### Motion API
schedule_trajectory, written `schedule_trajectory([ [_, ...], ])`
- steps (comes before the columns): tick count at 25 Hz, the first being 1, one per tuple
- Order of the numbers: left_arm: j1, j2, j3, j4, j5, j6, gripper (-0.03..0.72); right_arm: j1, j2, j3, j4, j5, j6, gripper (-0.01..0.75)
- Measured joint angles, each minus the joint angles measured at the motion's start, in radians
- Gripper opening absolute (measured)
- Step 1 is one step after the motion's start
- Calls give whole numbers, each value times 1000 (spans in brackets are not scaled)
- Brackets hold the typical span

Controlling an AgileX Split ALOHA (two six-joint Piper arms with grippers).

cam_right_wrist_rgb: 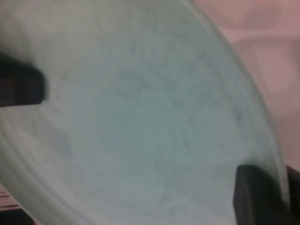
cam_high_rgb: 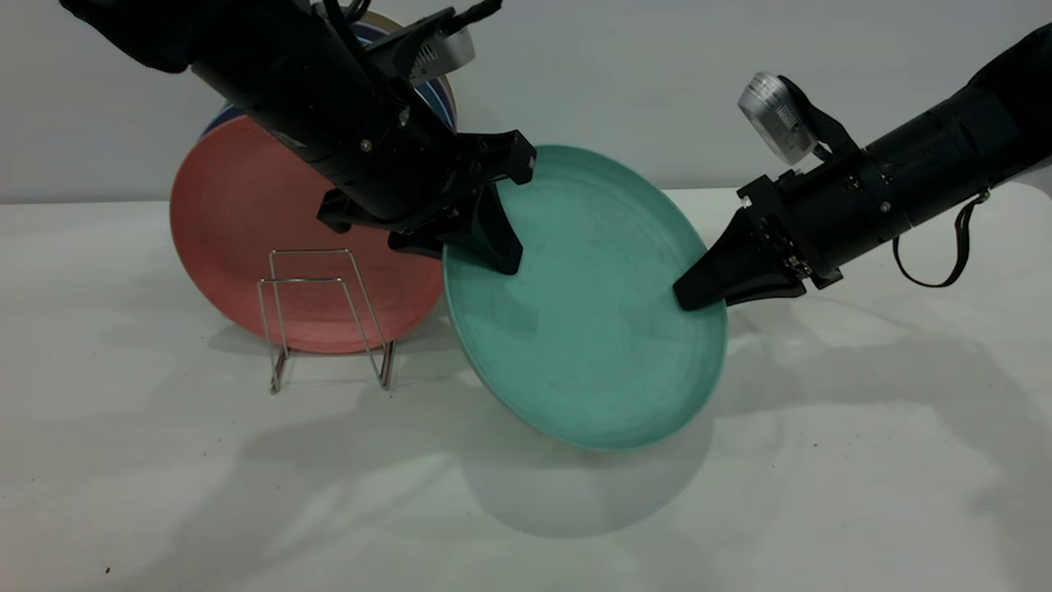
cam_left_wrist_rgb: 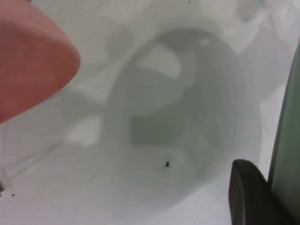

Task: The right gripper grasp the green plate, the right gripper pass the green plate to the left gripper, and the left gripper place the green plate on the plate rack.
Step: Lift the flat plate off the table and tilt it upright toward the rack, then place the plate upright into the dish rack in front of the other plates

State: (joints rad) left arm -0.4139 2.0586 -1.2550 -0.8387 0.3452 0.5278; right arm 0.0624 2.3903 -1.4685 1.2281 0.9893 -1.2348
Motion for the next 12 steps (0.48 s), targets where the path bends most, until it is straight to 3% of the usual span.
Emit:
schedule_trajectory([
  [3,0,-2,0,-1,-1,0,117,0,-8,0,7,5,2,200],
  [9,23,-55,0,26,7,56,117,-54,-150,0,29,61,16,583],
  [12,74,-105,0,45,69,123,117,-115,-264,0,32,132,41,681],
])
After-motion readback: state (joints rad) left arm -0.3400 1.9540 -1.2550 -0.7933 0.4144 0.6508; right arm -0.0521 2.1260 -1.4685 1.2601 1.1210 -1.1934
